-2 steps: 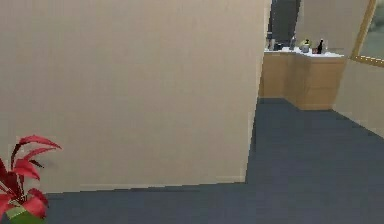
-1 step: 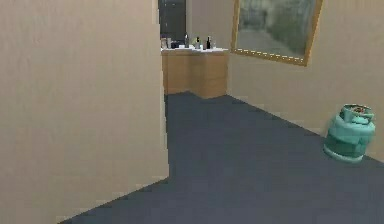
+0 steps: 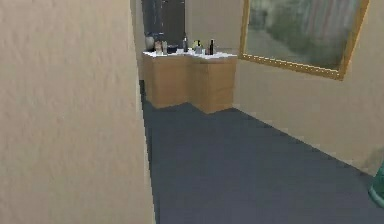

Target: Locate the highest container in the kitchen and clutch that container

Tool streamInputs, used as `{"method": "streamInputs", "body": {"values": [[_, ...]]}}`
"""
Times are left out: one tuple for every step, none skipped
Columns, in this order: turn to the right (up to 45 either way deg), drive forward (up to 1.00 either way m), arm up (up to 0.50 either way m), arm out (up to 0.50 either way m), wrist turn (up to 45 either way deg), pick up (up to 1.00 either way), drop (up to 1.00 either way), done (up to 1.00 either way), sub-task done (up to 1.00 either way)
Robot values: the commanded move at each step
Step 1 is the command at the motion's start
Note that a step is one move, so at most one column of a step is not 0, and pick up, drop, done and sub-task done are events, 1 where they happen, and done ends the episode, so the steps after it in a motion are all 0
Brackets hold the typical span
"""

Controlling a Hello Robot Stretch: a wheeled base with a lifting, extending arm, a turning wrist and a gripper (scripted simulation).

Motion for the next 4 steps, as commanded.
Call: {"method": "streamInputs", "body": {"values": [[21.0,0.00,0.00,0.00,0.0,0.00,0.00,0.00,0.00],[0.0,0.95,0.00,0.00,0.0,0.00,0.00,0.00,0.00],[-15.0,0.00,0.00,0.00,0.0,0.00,0.00,0.00,0.00],[0.0,1.00,0.00,0.00,0.0,0.00,0.00,0.00,0.00]]}}
